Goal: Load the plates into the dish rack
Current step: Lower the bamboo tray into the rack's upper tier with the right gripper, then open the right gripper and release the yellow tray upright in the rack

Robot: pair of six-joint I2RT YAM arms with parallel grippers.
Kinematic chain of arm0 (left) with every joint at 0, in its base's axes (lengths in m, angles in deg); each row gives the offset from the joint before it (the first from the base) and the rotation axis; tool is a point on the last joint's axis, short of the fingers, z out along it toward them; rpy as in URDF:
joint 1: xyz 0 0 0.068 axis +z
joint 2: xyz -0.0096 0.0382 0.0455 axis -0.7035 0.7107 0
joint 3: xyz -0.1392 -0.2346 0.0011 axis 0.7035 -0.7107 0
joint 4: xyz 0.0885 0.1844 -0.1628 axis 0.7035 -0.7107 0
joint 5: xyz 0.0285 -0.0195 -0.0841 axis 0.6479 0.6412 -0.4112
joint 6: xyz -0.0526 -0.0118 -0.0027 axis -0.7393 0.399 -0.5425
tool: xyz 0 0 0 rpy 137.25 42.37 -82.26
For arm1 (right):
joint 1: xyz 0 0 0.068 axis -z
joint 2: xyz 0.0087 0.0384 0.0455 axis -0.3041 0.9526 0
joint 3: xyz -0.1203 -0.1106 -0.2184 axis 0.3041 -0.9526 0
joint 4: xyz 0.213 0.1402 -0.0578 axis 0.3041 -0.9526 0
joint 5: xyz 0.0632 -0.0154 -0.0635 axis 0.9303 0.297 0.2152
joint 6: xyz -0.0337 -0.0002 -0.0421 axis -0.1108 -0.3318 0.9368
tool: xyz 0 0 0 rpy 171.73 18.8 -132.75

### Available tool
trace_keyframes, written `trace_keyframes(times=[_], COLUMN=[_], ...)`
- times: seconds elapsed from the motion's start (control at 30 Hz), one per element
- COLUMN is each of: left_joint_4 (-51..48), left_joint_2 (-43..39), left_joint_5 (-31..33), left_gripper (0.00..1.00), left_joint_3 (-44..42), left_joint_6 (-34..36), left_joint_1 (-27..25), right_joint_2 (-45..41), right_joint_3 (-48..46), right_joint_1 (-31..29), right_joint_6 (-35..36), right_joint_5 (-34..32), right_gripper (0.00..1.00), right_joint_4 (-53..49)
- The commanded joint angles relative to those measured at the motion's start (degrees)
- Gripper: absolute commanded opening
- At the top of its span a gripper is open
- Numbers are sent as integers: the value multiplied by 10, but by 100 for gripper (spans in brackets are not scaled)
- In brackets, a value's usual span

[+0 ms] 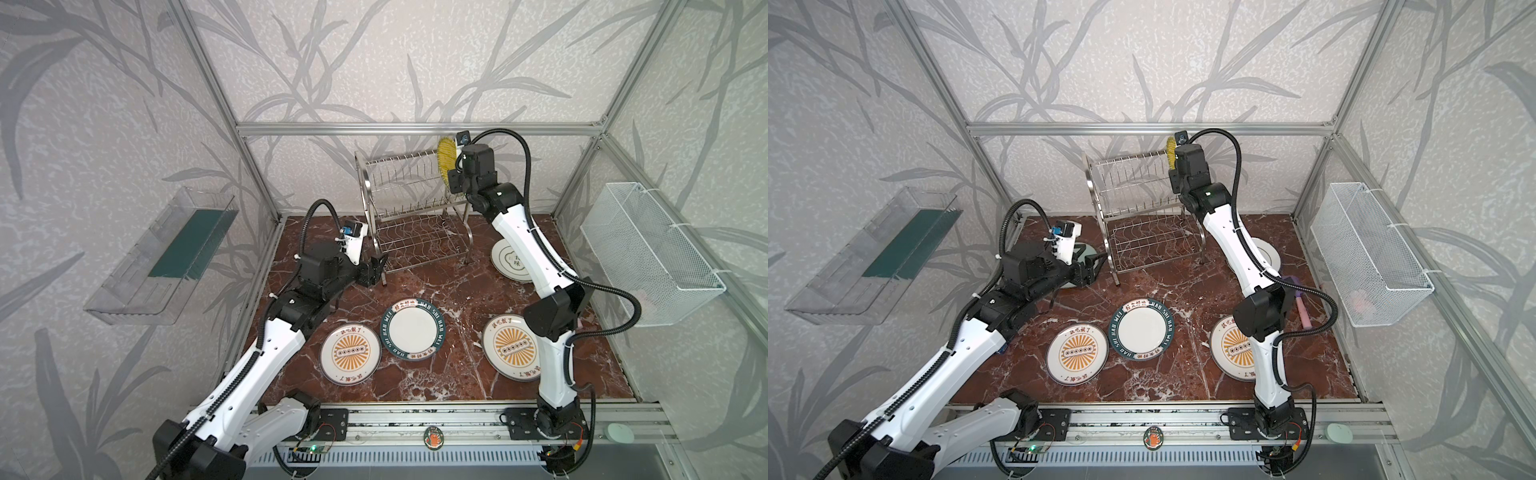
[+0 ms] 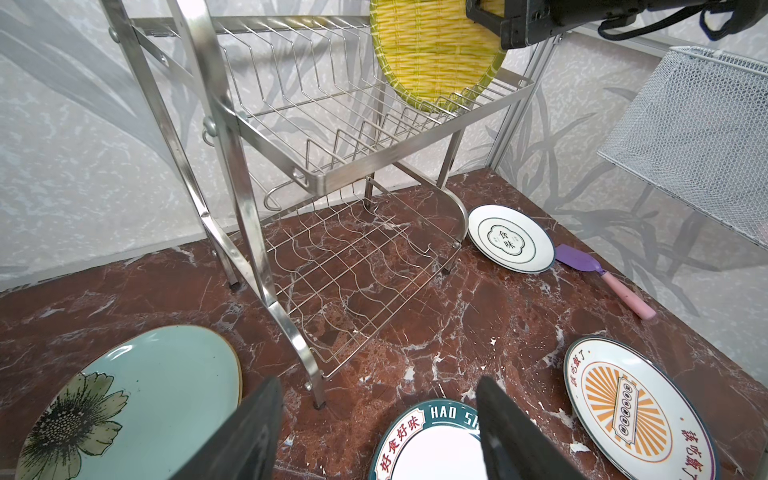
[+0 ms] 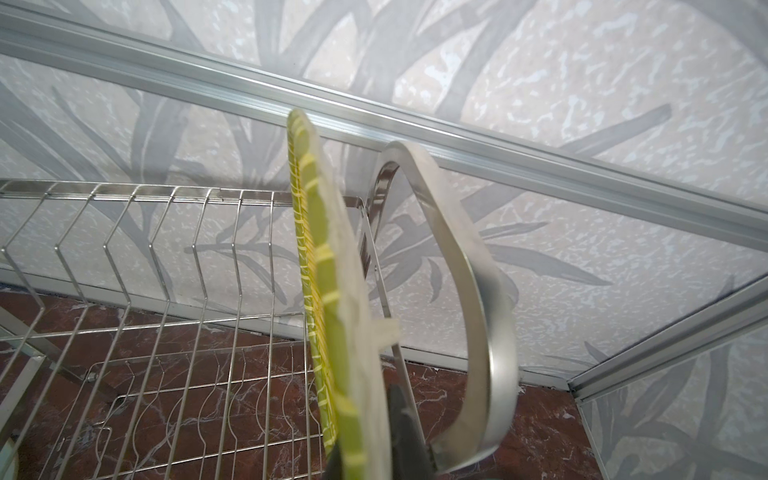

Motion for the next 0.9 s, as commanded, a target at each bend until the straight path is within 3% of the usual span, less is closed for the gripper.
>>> trace_keyframes(times=[0.0,0.53,0.87], left_joint_4=[5,9,35], left_joint_2=[6,4,-8], left_joint_5=[5,2,3], left_gripper=[71,72,71], left_joint_3=[-1,-3,-21], left_joint_6=[1,5,9], left_joint_1=[2,2,2], right_joint_2=[10,39,57], right_joint_3=[12,62,100], right_joint_1=[-2,0,11], right_joint_6=[-25,-43,-48], right_joint_5=[5,-12,15], right_gripper=[5,5,30], right_joint_4=[-13,-62,-87])
